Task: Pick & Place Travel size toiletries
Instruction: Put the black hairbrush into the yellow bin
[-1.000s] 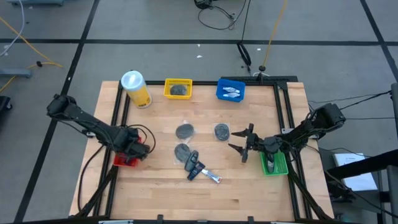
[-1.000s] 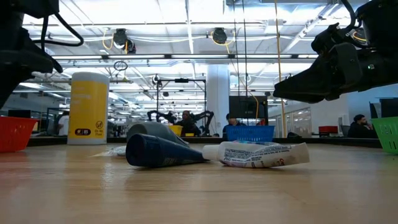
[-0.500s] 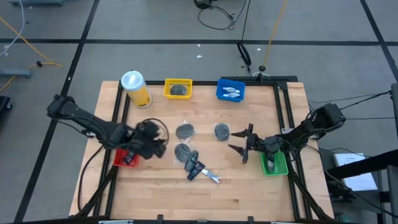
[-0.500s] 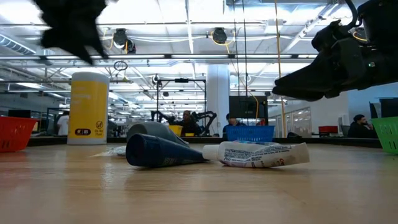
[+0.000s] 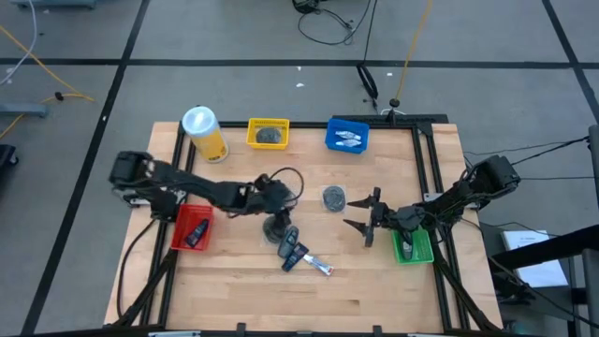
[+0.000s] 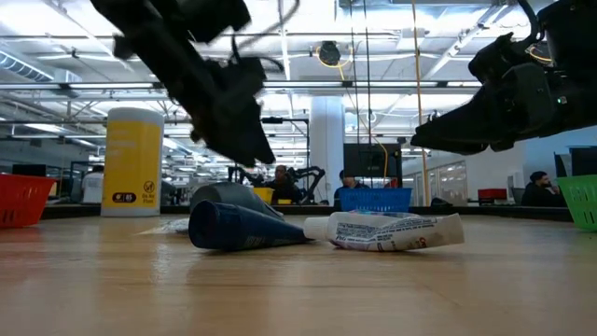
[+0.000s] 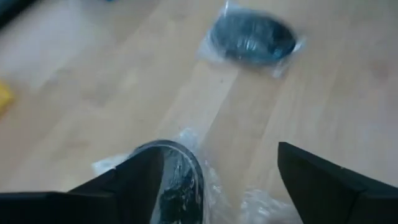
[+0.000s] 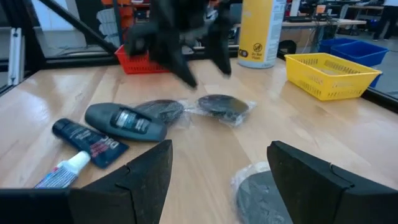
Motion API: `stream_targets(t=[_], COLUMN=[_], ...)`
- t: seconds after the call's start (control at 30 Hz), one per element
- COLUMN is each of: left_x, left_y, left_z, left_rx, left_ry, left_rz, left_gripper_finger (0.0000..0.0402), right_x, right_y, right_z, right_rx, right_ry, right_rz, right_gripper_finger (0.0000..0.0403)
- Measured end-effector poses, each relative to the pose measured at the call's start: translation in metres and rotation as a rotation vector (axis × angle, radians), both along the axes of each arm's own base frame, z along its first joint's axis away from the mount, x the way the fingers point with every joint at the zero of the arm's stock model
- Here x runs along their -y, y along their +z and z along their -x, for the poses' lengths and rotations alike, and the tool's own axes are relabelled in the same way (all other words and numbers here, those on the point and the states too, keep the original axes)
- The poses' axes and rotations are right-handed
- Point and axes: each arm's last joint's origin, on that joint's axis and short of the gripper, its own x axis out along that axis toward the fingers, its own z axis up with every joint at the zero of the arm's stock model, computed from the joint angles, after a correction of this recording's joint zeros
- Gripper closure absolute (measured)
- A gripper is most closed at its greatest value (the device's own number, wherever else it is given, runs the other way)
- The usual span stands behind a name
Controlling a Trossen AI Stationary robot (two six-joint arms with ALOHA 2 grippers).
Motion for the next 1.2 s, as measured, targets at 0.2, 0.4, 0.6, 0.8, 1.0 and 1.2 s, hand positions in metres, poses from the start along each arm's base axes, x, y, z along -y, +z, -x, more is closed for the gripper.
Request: stream_targets(t=[0.2, 0.4, 0.6, 0.8, 1.0, 1.2], left_x=[-0.007, 0.000, 0.010, 0.001, -0.014, -0.012], left_y=[-0.038, -0.057, -0.065, -0.068, -0.069, -0.053], left_z=[-0.014, -0.013, -0.009, -0.005, -0.002, -0.005], left_rx=[-0.077, -0.187, -0.257, -0.297, -0.338, -0.355], left_ry=[-0.074, -0.042, -0.010, 0.038, 0.093, 0.050], left_rz=[-0.002, -0.253, -0.413, -0.370, -0.375, -0.461], left_gripper_finger=[0.0081, 0.0116, 0.0155, 0.0214, 0.0315, 0.0393], right_x=[0.001, 0.001, 0.001, 0.001, 0.001, 0.001], right_y=[-0.001, -0.001, -0.001, -0.001, 0.000, 0.000], right_z=[0.000, 0.000, 0.000, 0.000, 0.000, 0.000], right_rx=[0.001, -0.001, -0.003, -0.001, 0.007, 0.010], right_ry=[-0.010, -0.011, -0.011, -0.011, -0.009, -0.010], right_rz=[-0.027, -0.029, -0.028, -0.029, -0.032, -0.043], right_gripper_finger=[0.0149, 0.0149, 0.0149, 0.0149, 0.0149, 0.0149])
